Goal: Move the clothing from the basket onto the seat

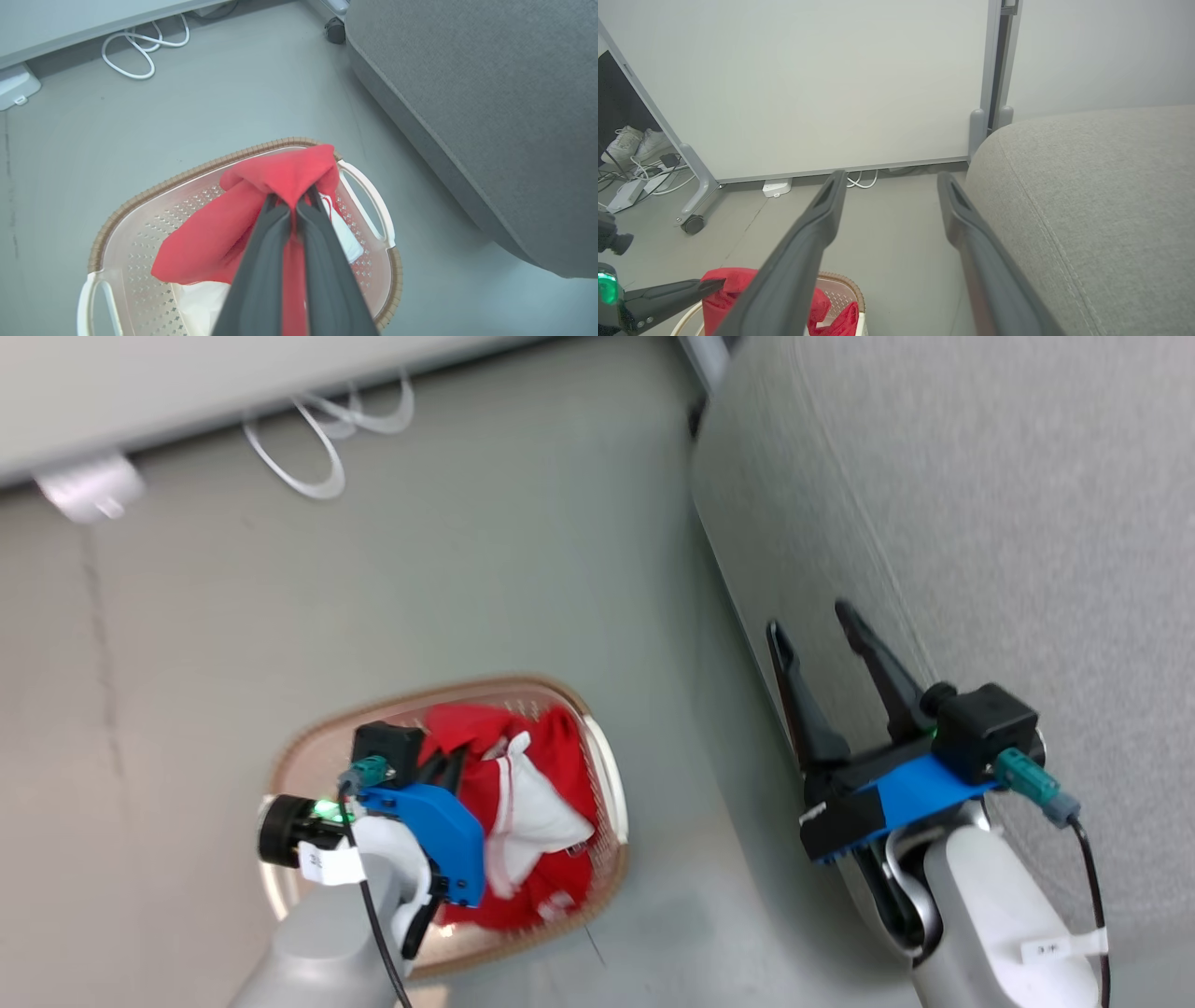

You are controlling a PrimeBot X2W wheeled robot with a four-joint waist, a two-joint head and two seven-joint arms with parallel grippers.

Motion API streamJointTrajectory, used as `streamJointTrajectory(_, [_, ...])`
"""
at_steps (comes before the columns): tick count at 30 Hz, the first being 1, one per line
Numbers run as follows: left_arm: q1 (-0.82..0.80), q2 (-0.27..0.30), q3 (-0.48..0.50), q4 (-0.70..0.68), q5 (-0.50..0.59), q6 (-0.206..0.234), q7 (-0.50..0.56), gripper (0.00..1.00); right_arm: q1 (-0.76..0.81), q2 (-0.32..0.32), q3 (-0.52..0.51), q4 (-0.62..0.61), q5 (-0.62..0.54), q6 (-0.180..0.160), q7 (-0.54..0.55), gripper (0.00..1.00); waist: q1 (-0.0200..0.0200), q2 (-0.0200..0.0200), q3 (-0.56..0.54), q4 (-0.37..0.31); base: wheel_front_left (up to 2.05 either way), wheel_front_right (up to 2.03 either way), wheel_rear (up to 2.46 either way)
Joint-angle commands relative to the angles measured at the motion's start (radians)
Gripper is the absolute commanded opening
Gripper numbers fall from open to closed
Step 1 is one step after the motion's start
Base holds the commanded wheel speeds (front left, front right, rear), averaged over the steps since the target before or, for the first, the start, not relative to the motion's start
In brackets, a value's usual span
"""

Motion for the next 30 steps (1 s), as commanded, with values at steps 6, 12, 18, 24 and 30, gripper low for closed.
streamJointTrajectory(6, [0.044,-0.007,-0.089,-0.104,-0.082,-0.002,-0.004,0.0,0.097,-0.004,-0.022,0.005,-0.013,0.0,0.039,1.0,0.0003,-0.0002,-0.26,0.13,0.0,0.0,0.0])
streamJointTrajectory(12, [0.02,-0.01,-0.178,-0.205,-0.149,-0.002,0.0,0.0,0.175,-0.004,-0.049,-0.018,-0.027,0.0,0.077,1.0,0.0003,-0.0002,-0.349,0.183,0.0,0.0,0.0])
streamJointTrajectory(18, [-0.044,-0.012,-0.257,-0.294,-0.209,-0.002,0.012,0.0,0.221,-0.004,-0.052,-0.053,-0.023,0.0,0.107,1.0,0.0003,-0.0002,-0.382,0.213,0.0,0.0,0.0])
streamJointTrajectory(24, [-0.113,-0.013,-0.325,-0.357,-0.273,-0.002,0.024,0.0,0.236,-0.004,-0.044,-0.078,-0.011,0.0,0.12,1.0,0.0003,-0.0002,-0.4,0.223,0.0,0.0,0.0])
streamJointTrajectory(30, [-0.179,-0.013,-0.389,-0.392,-0.327,-0.002,0.043,0.0,0.237,-0.004,-0.031,-0.093,-0.013,0.0,0.131,1.0,0.0003,-0.0002,-0.406,0.214,0.0,0.0,0.0])
